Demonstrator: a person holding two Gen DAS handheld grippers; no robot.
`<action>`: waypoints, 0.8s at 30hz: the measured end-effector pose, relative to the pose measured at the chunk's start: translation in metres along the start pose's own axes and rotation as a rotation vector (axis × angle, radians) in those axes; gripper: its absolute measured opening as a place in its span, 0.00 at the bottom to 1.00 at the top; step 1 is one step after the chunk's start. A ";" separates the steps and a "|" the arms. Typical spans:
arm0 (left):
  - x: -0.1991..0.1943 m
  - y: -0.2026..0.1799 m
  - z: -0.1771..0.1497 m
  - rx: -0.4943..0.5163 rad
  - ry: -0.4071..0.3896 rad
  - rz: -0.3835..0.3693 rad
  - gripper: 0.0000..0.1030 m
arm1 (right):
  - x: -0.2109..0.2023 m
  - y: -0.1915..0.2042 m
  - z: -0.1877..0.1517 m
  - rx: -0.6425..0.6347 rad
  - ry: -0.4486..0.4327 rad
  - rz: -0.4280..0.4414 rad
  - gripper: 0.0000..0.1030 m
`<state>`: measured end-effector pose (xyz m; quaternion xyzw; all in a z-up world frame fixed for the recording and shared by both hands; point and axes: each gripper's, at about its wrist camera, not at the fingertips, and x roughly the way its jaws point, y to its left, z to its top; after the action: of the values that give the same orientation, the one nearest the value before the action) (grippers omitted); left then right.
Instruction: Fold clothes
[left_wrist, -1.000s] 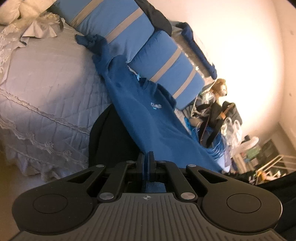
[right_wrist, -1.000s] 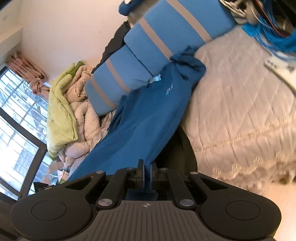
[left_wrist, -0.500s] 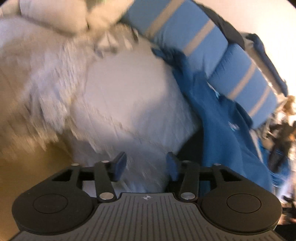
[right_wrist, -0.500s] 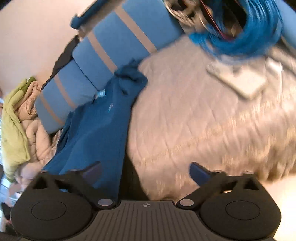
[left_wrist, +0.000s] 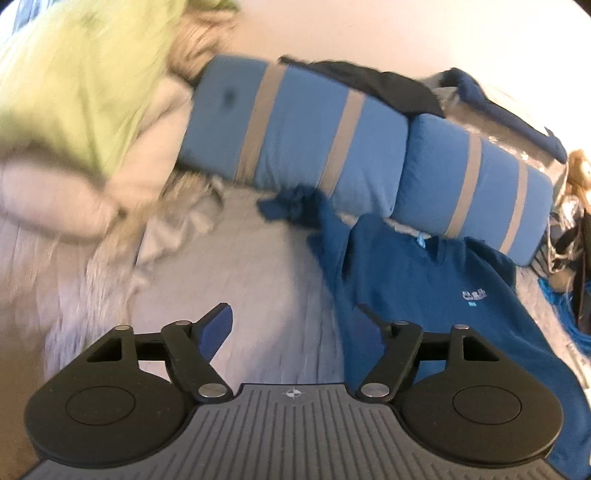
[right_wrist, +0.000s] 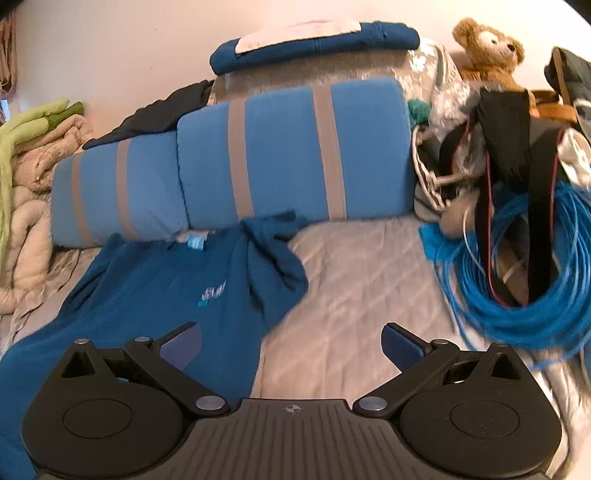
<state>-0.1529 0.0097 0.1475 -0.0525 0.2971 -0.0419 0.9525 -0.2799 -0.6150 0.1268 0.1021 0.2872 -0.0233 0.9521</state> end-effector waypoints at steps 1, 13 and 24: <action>0.005 -0.006 0.005 0.019 -0.007 0.013 0.70 | 0.006 0.003 0.005 -0.009 -0.009 -0.008 1.00; 0.055 -0.071 0.041 0.024 -0.079 -0.032 0.70 | 0.070 0.037 0.048 -0.042 -0.059 -0.061 1.00; 0.102 -0.110 -0.007 0.024 -0.008 -0.060 0.70 | 0.113 0.047 0.049 -0.058 -0.011 -0.091 1.00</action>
<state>-0.0787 -0.1115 0.0986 -0.0499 0.2911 -0.0737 0.9525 -0.1540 -0.5776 0.1125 0.0612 0.2870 -0.0588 0.9542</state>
